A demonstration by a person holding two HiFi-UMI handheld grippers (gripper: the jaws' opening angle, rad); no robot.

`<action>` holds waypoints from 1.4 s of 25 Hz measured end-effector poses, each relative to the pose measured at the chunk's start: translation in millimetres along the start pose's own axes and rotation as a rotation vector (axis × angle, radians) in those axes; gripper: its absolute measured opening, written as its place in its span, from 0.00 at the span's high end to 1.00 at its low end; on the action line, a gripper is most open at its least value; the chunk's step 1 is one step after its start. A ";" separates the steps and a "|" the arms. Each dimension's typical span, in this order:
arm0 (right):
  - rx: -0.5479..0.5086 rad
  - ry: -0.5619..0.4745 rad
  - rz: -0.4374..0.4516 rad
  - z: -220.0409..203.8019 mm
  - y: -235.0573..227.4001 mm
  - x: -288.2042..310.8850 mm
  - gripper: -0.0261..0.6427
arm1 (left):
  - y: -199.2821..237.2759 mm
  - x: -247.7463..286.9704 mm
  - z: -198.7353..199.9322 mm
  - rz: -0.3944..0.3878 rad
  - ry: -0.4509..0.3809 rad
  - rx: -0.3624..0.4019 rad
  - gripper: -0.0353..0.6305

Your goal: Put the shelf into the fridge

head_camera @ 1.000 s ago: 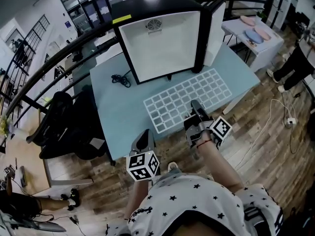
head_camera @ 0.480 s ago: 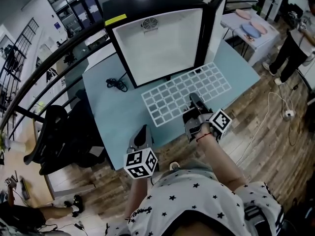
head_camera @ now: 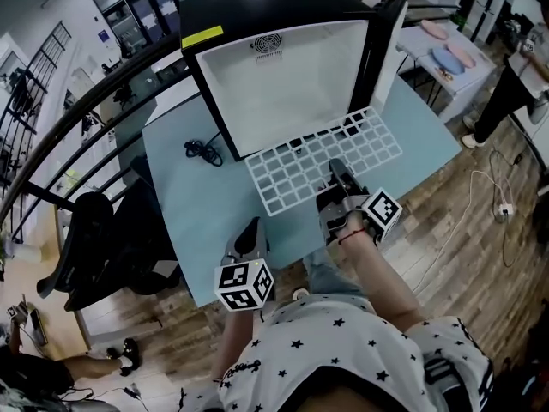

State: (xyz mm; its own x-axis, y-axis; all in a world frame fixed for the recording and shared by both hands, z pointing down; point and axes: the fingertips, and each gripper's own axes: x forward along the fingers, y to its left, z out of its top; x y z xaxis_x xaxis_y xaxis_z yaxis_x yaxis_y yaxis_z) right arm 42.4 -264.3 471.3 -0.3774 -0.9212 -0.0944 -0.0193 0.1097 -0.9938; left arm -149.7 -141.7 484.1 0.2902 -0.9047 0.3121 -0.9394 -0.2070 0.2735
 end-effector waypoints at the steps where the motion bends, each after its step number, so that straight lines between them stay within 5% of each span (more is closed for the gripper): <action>1: 0.005 0.004 -0.002 0.6 -2.1 5.8 0.90 | 0.8 4.4 2.2 -0.002 -0.002 0.000 0.93; 13: 0.064 0.036 -0.022 3.1 -18.3 55.3 0.90 | 1.0 45.0 22.7 -0.020 -0.004 0.091 0.65; 19: 0.075 0.051 -0.032 -1.2 -22.3 70.1 0.90 | 5.1 64.9 32.5 -0.014 0.002 0.161 0.65; 35: 0.045 0.037 -0.024 -1.9 -19.0 98.1 0.90 | 25.5 94.1 55.1 0.018 -0.007 0.186 0.73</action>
State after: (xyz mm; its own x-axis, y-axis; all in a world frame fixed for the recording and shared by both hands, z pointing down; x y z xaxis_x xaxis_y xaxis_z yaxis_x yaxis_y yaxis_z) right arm 4.1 -356.1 481.0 -0.4114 -0.9088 -0.0690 0.0123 0.0702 -0.9975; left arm -156.5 -252.6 470.3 0.2724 -0.9111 0.3093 -0.9622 -0.2556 0.0945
